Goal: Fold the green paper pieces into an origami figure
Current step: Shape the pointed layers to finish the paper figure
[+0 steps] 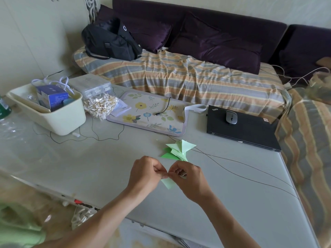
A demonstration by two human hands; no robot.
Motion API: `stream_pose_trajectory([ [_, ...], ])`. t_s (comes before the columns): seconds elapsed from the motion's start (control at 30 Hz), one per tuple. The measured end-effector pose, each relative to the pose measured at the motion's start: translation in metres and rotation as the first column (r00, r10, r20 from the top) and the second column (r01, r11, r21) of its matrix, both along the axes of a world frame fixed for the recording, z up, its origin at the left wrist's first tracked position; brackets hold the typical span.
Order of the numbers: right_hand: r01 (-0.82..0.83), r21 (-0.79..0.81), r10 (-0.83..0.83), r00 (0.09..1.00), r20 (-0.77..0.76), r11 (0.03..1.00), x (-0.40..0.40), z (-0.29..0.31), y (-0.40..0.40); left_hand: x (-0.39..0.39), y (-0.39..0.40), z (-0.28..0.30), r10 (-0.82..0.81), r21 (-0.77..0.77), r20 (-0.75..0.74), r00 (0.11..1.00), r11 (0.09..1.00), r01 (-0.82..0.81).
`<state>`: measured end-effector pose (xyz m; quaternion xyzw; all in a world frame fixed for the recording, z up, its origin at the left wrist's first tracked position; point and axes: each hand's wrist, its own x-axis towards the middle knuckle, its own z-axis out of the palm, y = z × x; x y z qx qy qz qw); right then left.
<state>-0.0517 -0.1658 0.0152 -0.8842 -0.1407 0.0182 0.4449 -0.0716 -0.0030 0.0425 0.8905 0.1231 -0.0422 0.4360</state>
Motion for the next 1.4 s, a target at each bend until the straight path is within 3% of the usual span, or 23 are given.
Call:
stream_pose_trajectory([
  [0.2,0.05,-0.036,-0.048,0.998,0.035,0.998,0.0,-0.001,0.006,-0.002,-0.001,-0.005,0.031,0.018,0.068,0.997,0.999,-0.033],
  [0.43,0.039,-0.041,-0.04,0.999,-0.033,0.998,0.0,0.0,0.002,-0.003,-0.002,-0.004,-0.01,0.048,0.062,0.998,0.999,0.007],
  [0.63,0.072,-0.072,-0.07,0.997,0.02,0.995,-0.003,-0.003,0.007,-0.003,-0.006,-0.001,-0.026,0.084,0.058,0.998,0.996,0.021],
  [0.87,0.183,-0.057,-0.185,0.983,-0.018,0.981,0.005,0.001,-0.001,0.002,-0.002,-0.004,0.025,0.113,0.071,0.997,0.993,-0.033],
  [1.4,0.193,-0.014,-0.193,0.971,-0.14,0.981,0.005,0.012,-0.011,0.002,0.008,-0.003,0.063,0.112,0.083,0.995,0.991,-0.072],
])
